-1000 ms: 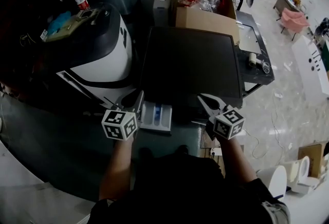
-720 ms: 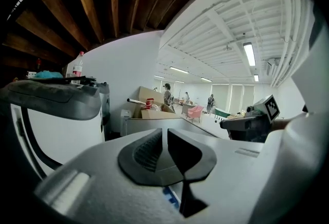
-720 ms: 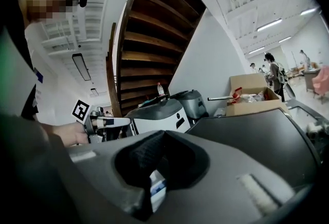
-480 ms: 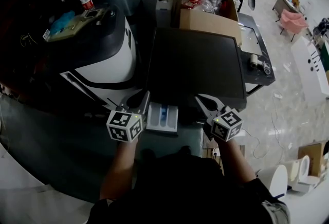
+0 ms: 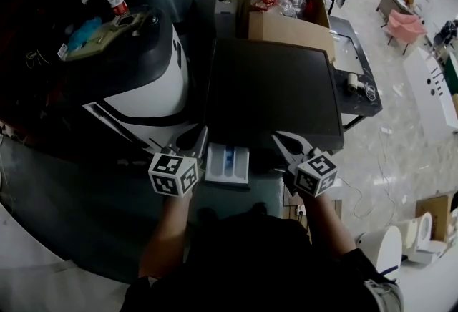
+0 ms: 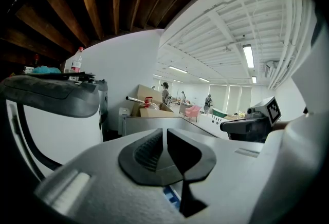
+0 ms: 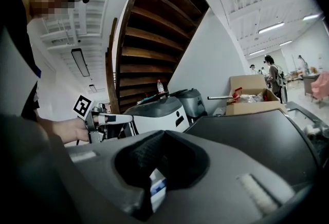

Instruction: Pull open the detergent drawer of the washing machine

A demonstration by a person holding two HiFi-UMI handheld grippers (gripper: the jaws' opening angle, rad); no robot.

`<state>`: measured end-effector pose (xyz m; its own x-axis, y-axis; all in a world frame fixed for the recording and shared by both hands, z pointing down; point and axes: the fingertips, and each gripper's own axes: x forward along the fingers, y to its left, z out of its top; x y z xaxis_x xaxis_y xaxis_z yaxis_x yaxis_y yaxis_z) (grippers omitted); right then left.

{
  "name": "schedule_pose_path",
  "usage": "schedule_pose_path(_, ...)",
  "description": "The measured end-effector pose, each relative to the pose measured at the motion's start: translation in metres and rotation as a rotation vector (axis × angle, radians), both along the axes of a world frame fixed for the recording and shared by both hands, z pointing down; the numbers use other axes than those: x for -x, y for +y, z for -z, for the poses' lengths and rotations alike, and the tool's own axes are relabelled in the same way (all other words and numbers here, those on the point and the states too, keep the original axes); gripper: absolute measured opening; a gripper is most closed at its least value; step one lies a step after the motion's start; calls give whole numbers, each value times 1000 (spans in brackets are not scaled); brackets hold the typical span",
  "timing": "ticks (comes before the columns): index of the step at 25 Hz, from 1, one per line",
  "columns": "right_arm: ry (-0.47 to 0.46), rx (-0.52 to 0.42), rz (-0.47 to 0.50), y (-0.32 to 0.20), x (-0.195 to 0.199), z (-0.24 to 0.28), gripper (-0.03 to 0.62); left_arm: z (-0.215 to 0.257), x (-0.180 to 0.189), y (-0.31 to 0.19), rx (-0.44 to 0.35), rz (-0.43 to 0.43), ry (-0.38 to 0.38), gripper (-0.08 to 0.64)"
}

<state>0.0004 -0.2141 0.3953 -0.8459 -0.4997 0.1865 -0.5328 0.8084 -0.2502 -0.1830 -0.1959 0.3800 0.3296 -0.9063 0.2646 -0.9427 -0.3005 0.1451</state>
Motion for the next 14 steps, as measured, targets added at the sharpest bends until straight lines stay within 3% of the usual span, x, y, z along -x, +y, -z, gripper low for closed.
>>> schedule_pose_path(14, 7, 10, 7, -1, 3, -7, 2, -7, 8, 0, 19, 17, 31, 32)
